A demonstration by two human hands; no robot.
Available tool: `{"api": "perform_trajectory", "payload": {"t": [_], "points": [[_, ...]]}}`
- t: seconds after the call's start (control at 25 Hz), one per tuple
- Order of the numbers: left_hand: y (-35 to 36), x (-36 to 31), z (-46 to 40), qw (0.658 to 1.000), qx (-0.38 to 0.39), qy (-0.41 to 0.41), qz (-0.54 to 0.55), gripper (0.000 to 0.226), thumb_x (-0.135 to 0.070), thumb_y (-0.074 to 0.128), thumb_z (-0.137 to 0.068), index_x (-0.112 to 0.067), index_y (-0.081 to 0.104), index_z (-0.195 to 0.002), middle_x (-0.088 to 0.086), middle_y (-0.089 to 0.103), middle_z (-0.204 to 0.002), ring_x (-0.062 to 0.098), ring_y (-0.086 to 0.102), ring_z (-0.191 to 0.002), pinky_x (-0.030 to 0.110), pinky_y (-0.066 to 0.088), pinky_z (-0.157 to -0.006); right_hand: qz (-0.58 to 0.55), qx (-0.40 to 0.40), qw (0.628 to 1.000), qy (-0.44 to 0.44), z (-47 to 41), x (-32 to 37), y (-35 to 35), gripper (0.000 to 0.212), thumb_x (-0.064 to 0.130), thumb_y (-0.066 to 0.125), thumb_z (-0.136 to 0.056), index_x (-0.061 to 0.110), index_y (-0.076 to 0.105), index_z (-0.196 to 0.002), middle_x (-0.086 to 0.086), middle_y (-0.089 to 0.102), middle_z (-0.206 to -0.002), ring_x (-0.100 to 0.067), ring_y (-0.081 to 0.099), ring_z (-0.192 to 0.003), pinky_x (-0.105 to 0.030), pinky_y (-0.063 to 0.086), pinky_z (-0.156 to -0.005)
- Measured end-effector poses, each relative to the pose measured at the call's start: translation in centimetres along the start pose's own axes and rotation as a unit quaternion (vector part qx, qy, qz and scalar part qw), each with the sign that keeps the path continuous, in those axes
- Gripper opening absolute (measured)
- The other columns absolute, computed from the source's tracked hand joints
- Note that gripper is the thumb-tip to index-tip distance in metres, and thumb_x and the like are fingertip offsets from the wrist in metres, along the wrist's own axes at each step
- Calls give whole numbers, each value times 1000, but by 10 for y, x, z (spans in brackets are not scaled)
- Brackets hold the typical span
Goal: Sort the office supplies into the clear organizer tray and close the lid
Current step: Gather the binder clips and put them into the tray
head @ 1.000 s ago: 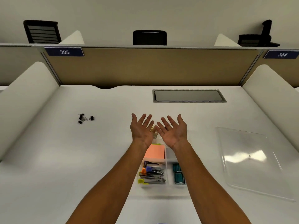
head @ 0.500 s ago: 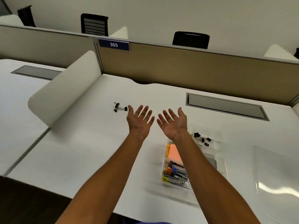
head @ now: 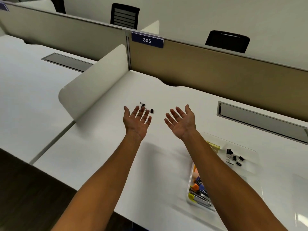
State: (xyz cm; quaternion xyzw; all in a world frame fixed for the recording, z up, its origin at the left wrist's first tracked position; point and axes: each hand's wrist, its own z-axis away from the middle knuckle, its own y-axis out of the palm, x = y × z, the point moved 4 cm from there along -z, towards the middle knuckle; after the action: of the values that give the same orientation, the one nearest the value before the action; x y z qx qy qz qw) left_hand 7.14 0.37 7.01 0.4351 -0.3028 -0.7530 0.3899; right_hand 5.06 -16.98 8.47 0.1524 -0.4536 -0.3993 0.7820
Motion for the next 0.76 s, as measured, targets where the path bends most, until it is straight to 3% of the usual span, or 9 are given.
{"api": "perform_trajectory", "payload": {"t": [0.36, 0.64, 0.76], "points": [[-22, -53, -57, 1000, -26, 13, 7, 63, -64, 53, -83, -15, 61, -121, 4, 65, -120, 24, 65, -109, 41, 50, -93, 65, -21, 997, 20, -49, -36, 53, 49, 56, 51, -93, 16, 61, -118, -8, 66, -118, -30, 65, -108, -48, 52, -95], [-33, -72, -101, 988, -40, -1, -151, 55, -59, 53, -88, -16, 59, -122, 4, 66, -118, 23, 65, -108, 38, 52, -87, 163, -37, 986, 16, -98, -46, 83, 45, 53, 48, -96, 17, 58, -121, -7, 64, -117, -29, 62, -110, -47, 52, -96], [-39, -76, -127, 965, -59, 5, -254, 49, -52, 62, -86, -17, 60, -119, 2, 65, -117, 23, 64, -108, 37, 54, -86, 201, -48, 978, 14, -123, -44, 91, 41, 48, 51, -96, 16, 57, -122, -6, 64, -116, -28, 61, -107, -43, 54, -91]]}}
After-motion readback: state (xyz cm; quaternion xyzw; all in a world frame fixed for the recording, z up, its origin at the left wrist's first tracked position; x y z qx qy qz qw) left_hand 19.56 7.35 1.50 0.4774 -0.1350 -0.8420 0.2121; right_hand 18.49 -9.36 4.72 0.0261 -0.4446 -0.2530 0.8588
